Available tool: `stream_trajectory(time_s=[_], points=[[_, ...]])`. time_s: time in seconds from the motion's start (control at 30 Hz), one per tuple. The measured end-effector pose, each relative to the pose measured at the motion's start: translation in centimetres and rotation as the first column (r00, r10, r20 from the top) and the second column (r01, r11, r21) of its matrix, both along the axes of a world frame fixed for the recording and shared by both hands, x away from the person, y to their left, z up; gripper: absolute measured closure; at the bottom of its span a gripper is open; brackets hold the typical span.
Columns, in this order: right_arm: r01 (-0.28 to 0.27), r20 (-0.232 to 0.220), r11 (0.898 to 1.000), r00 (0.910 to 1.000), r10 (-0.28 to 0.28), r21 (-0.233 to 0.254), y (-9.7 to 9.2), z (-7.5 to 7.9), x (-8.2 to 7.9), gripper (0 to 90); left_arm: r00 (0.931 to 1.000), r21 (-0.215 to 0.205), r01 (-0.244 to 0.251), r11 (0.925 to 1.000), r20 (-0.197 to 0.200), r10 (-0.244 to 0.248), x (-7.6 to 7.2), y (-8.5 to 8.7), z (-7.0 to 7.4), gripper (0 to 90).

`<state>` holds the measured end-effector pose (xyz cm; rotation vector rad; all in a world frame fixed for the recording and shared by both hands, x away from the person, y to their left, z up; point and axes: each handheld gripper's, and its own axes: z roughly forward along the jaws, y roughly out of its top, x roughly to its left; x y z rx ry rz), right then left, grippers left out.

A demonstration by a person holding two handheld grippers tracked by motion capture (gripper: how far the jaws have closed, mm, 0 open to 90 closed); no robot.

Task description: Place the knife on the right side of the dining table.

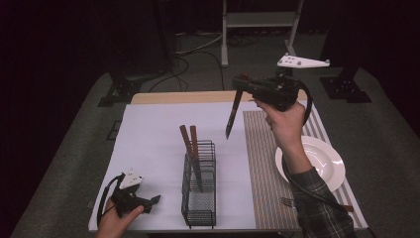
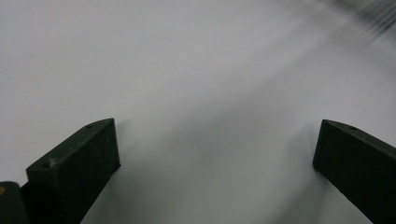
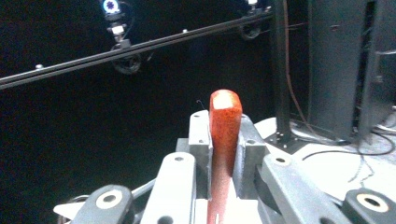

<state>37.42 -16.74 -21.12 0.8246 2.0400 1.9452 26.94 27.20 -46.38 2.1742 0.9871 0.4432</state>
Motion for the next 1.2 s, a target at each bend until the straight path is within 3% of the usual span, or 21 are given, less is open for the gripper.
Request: stream_trajectory(time_s=[0.37, 0.7, 0.87, 1.2], points=[[0.127, -0.009, 0.992, 0.9919, -0.127, -0.012, -2.8, -1.8, 1.3, 79.9, 1.0000, -0.001, -0.001, 1.0000, 0.002, 0.001, 0.0, 0.0, 0.0, 0.0], [0.239, -0.037, 0.970, 0.9701, -0.240, -0.034, -5.1, -4.6, 2.9, 79.8, 1.0000, -0.002, -0.001, 1.0000, 0.003, 0.001, 0.0, 0.0, 0.0, 0.0], [0.312, -0.020, 0.948, 0.9492, -0.314, -0.061, -6.1, -6.0, 3.4, 79.7, 1.0000, -0.002, -0.002, 1.0000, 0.003, 0.002, 0.0, 0.0, 0.0, 0.0], [0.411, -0.049, 0.909, 0.9086, -0.415, -0.068, -7.7, -9.3, 4.7, 79.7, 1.0000, 0.001, 0.000, 1.0000, 0.003, 0.000, 0.0, 0.0, 0.0, 0.0]])
